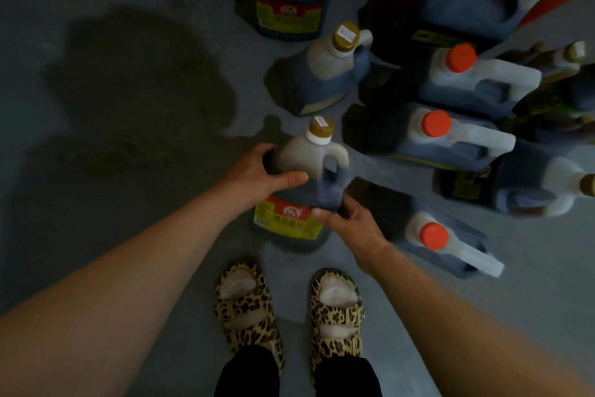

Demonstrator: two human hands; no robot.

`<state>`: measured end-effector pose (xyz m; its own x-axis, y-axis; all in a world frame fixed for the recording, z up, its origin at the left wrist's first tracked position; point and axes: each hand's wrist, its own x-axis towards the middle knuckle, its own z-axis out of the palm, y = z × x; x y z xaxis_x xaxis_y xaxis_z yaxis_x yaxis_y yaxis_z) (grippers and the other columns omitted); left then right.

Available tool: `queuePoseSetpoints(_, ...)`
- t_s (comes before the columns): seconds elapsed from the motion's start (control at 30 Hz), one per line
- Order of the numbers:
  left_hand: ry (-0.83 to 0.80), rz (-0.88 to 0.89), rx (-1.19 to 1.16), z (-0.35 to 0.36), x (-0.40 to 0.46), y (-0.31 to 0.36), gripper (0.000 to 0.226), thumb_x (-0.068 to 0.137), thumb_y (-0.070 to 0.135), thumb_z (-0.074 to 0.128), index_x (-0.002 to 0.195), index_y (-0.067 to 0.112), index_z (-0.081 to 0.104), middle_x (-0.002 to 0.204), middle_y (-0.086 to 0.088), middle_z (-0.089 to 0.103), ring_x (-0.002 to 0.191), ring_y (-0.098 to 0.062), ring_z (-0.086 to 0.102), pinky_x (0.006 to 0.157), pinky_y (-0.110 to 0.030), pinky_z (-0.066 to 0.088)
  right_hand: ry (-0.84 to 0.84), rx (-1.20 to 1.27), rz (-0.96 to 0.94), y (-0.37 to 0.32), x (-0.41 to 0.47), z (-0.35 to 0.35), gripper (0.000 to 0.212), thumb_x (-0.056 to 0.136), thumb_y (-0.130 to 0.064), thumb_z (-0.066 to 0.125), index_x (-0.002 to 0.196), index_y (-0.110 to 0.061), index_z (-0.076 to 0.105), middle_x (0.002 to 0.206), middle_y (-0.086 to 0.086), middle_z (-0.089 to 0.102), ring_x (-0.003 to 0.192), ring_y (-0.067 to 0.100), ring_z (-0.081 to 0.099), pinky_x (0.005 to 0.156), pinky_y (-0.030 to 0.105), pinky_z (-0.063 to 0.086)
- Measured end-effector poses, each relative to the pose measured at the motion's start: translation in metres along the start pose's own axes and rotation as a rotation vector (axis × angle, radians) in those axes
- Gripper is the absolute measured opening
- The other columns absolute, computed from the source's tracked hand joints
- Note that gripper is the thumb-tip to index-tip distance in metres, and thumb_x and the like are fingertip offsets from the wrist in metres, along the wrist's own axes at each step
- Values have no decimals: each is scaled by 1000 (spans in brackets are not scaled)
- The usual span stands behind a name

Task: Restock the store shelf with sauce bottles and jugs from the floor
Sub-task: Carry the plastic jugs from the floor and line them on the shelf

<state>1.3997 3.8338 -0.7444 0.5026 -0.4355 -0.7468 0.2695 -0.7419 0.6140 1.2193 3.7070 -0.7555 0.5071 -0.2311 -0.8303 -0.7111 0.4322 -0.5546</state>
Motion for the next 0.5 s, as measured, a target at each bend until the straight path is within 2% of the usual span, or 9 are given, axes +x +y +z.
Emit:
queuePoseSetpoints(0.1,-5,-87,-50,-8,-32,-4,93,59,59,87,136,20,52,131,2,61,118,-19,59,96,-36,52,-1,6,71,-4,-28,15,43,84,-23,77,125,-26,63,111,-15,71,103,-1,66,65,7,51)
queuePoseSetpoints(0.13,4,-113,-71,-12,-44,-3,91,60,61,85,135,20,53,130,2,62,116,-19,60,96,-38,52,-9,14,95,-7,-37,19,35,87,-22,75,120,-28,64,106,-18,71,94,-6,67,61,5,49)
queuePoseSetpoints(0.2,43,-166,-113,-22,-70,2,77,70,56,81,133,18,55,124,4,63,111,-18,61,92,-34,51,-23,11,118,-18,-56,29,35,83,-29,77,116,-29,67,106,-16,73,90,-5,69,64,10,51)
queuePoseSetpoints(0.27,94,-218,-183,-33,-98,9,76,71,58,79,131,16,57,122,1,66,106,-18,64,87,-32,52,-30,-9,124,-34,-76,41,53,69,-40,80,119,-27,69,114,-5,75,103,9,71,77,23,56)
queuePoseSetpoints(0.33,165,-243,-286,-46,-126,17,72,71,59,78,124,15,61,116,-2,69,95,-15,66,75,-28,52,-49,-3,137,-57,-95,54,60,65,-43,81,121,-26,69,113,-3,76,100,12,73,80,31,58)
queuePoseSetpoints(0.4,231,-277,-398,-61,-155,29,68,71,58,78,120,14,61,112,-3,69,90,-14,66,71,-27,52,-81,-12,136,-82,-117,67,49,74,-39,80,120,-27,68,103,-6,77,88,7,75,73,28,59)
queuePoseSetpoints(0.5,307,-291,-533,-88,-199,48,92,53,69,77,124,13,58,114,-6,69,93,-19,69,74,-31,55,-112,-60,117,-121,-151,89,28,86,-31,76,113,-28,68,95,-8,78,79,4,75,64,21,56)
